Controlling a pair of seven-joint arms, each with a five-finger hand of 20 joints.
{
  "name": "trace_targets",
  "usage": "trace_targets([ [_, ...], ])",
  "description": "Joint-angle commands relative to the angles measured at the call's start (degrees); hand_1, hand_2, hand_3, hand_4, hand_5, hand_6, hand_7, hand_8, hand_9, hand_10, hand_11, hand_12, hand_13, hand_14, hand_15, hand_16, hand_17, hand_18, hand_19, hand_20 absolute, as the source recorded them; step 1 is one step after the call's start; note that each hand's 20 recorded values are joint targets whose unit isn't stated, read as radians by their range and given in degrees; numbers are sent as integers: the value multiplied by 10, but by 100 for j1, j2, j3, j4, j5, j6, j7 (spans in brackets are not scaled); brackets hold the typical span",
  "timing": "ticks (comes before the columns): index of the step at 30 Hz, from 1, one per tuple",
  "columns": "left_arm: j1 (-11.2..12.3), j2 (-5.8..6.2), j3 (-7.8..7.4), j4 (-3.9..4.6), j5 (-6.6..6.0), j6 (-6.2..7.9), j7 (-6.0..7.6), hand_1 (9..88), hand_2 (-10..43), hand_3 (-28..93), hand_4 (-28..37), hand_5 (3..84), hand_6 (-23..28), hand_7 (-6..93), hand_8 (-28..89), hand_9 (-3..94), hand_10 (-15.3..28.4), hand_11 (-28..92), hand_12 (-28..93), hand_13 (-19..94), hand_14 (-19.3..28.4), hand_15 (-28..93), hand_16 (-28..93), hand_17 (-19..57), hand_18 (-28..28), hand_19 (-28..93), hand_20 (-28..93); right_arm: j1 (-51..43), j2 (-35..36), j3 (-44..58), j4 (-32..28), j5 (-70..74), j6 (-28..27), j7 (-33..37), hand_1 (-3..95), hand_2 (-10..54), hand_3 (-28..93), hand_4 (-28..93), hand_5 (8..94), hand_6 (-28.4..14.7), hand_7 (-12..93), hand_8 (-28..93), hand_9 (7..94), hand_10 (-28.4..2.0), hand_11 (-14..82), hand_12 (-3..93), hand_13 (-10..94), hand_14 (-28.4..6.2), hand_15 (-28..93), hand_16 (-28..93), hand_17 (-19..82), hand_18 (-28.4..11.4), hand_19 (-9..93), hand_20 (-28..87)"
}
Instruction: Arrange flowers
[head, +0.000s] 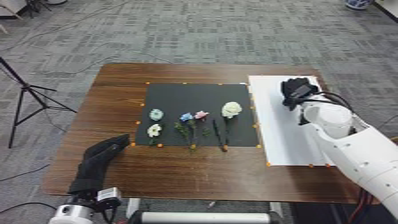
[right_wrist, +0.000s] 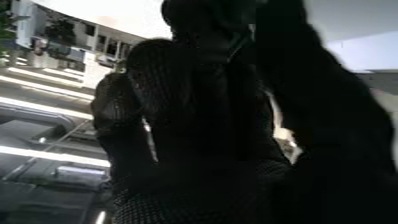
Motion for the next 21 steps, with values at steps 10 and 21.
trace_targets([
  [10,8,29,-20,-5,13,-149,-133,290,-74,712,-179,500,28,177,-93,448,123,191,111,319,152,106,35,2,137,75,170,-429,1032,-245,-2358,1774,700,46,602,-93,602,-211,745,3,278,98,877,-79,123,408,730,-93,623,379,361,-224,775,613],
  [21,-184,61,18,69,41,-220,-215,290,-74,713,-178,500,28,177,-93,449,123,193,112,318,152,107,35,2,137,76,170,-1042,1015,-869,-3012,1862,435,-359,597,-93,604,-213,745,6,274,96,878,-75,117,408,718,-94,618,383,354,-216,769,609],
])
